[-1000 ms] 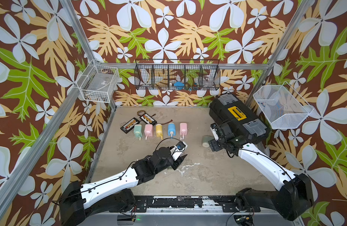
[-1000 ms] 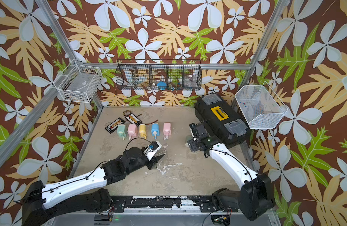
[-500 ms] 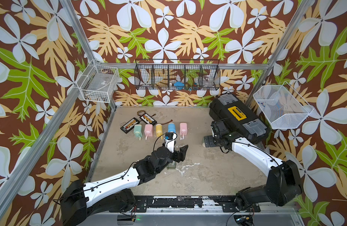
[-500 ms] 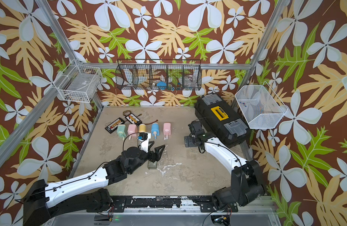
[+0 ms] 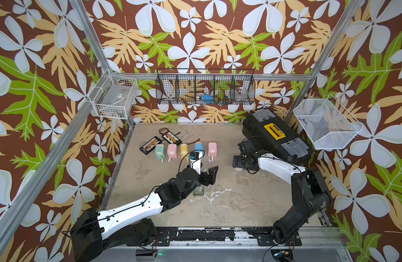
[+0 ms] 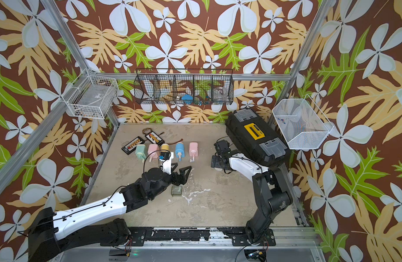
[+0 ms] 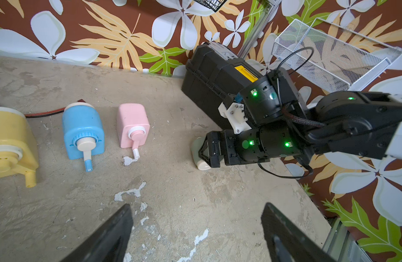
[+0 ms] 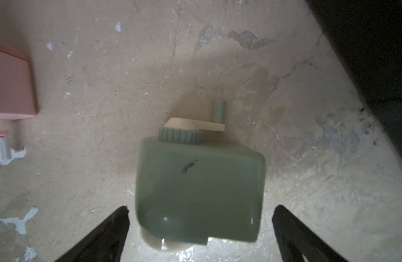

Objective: Put the tray back into the pencil sharpener
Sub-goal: Pick up the pencil sharpener from the center of the board.

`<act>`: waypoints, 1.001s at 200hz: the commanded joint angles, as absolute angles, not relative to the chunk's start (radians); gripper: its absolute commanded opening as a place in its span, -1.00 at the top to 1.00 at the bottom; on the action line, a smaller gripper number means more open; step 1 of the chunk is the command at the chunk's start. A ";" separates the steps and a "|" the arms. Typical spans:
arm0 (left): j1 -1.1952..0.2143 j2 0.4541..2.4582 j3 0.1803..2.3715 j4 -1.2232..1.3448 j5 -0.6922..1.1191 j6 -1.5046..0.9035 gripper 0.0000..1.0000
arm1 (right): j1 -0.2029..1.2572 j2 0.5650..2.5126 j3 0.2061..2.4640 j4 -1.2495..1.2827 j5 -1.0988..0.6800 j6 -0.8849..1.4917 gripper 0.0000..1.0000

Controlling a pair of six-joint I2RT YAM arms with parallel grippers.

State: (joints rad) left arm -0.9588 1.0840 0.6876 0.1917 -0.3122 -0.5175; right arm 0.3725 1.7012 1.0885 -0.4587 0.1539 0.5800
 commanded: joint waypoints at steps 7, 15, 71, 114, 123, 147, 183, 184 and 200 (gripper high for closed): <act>-0.946 1.078 0.685 0.192 -0.311 -0.522 -0.83 | 0.368 1.752 1.118 -0.428 0.150 0.591 -1.00; -0.943 1.077 0.684 0.192 -0.310 -0.522 -0.83 | 0.367 1.769 1.125 -0.426 0.148 0.588 -0.99; -0.931 1.076 0.683 0.189 -0.312 -0.525 -0.83 | 0.363 1.836 1.146 -0.400 0.107 0.582 -0.87; -0.924 1.071 0.683 0.189 -0.318 -0.535 -0.83 | 0.361 1.814 1.130 -0.383 0.084 0.568 -0.55; -0.924 1.071 0.684 0.189 -0.317 -0.537 -0.83 | 0.361 1.796 1.123 -0.380 0.071 0.562 -0.50; -0.921 1.065 0.689 0.187 -0.311 -0.538 -0.83 | 0.362 1.721 1.101 -0.376 0.008 0.534 -0.39; -0.906 1.061 0.765 0.092 -0.248 -0.624 -0.81 | 0.380 1.484 0.986 -0.301 -0.076 0.477 -0.36; -0.906 1.061 0.768 0.090 -0.246 -0.627 -0.81 | 0.383 1.477 0.981 -0.298 -0.077 0.475 -0.36; -0.903 1.070 0.824 0.046 -0.195 -0.693 -0.79 | 0.438 1.367 0.918 -0.237 -0.089 0.449 -0.36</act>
